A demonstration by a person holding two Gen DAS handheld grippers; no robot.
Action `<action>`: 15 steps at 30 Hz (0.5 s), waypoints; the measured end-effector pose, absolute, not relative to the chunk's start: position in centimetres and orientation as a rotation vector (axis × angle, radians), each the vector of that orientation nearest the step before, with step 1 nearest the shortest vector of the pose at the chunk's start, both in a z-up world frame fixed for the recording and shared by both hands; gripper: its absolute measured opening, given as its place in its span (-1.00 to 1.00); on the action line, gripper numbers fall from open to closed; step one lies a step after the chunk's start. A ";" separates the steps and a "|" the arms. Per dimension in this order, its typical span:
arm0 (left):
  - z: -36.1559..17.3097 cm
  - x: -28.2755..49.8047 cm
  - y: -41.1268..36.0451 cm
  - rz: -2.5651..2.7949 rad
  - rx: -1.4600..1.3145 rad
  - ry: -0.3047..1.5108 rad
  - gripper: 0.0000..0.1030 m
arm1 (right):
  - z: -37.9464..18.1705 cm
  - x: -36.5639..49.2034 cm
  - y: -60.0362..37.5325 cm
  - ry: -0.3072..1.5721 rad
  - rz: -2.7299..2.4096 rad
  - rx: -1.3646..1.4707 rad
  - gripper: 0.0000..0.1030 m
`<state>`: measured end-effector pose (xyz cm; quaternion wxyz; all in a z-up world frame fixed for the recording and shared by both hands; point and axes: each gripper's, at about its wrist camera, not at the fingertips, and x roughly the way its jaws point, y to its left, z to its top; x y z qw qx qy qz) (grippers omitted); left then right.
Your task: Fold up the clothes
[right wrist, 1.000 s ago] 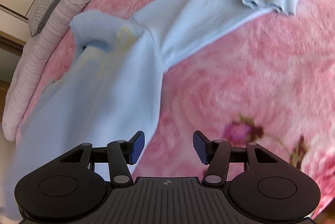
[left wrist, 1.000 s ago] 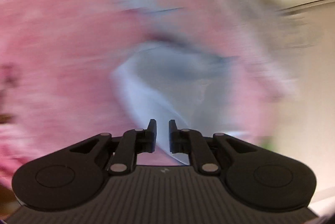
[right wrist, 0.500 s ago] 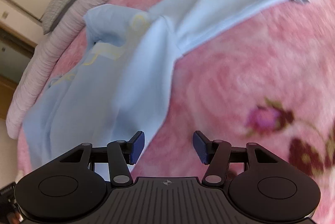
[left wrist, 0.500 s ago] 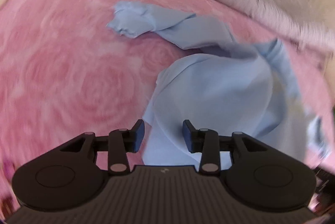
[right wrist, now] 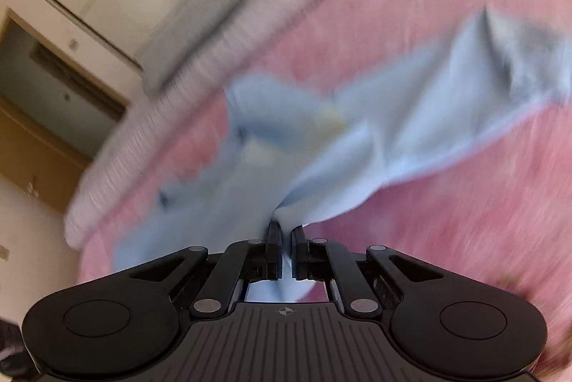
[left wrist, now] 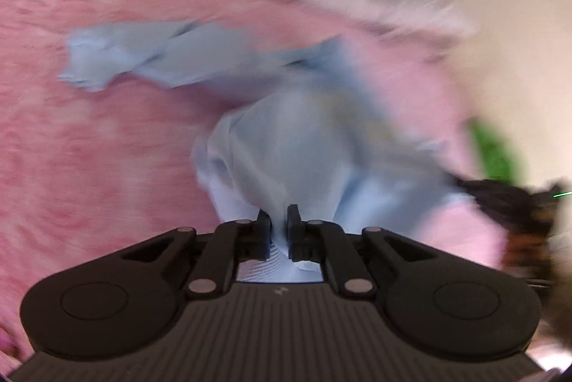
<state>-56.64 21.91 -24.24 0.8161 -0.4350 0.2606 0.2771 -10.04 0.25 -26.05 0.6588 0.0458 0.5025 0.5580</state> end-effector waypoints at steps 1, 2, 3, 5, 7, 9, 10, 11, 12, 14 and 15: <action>-22.2 -57.1 21.5 0.535 -0.964 0.493 -0.90 | -24.0 -9.1 0.0 1.106 1.270 0.112 -0.94; -20.2 -57.6 21.0 0.482 -0.999 0.431 -0.89 | -21.9 -8.0 0.1 1.075 1.270 0.122 -0.94; -19.0 -58.3 20.8 0.471 -1.025 0.371 -0.87 | -19.9 -7.0 0.2 1.043 1.270 0.131 -0.93; -18.7 -60.1 21.2 0.537 -1.176 0.256 -0.72 | -16.7 -5.1 1.5 0.998 1.253 0.138 -0.91; -21.7 -61.9 21.7 0.692 -1.406 0.227 -0.74 | -15.1 -4.1 3.0 0.985 1.238 0.109 -0.67; -25.0 -62.1 21.3 0.847 -1.430 0.381 -0.72 | -15.1 -3.9 4.8 1.004 1.224 0.046 -0.29; -26.3 -61.6 20.9 0.895 -1.411 0.475 -0.72 | -15.8 -4.2 5.3 1.015 1.195 -0.017 -0.14; -27.6 -61.0 20.3 0.904 -1.392 0.549 -0.72 | -16.8 -4.7 4.8 1.031 1.181 -0.051 -0.12; -28.9 -60.4 19.7 0.912 -1.373 0.621 -0.72 | -17.8 -5.1 4.4 1.047 1.167 -0.085 -0.10; -30.6 -59.5 18.2 0.922 -1.350 0.684 -0.65 | -20.8 -6.1 2.4 1.109 1.142 -0.149 -0.06; -31.0 -59.4 17.5 0.937 -1.337 0.689 -0.58 | -22.3 -6.6 1.3 1.141 1.125 -0.176 -0.05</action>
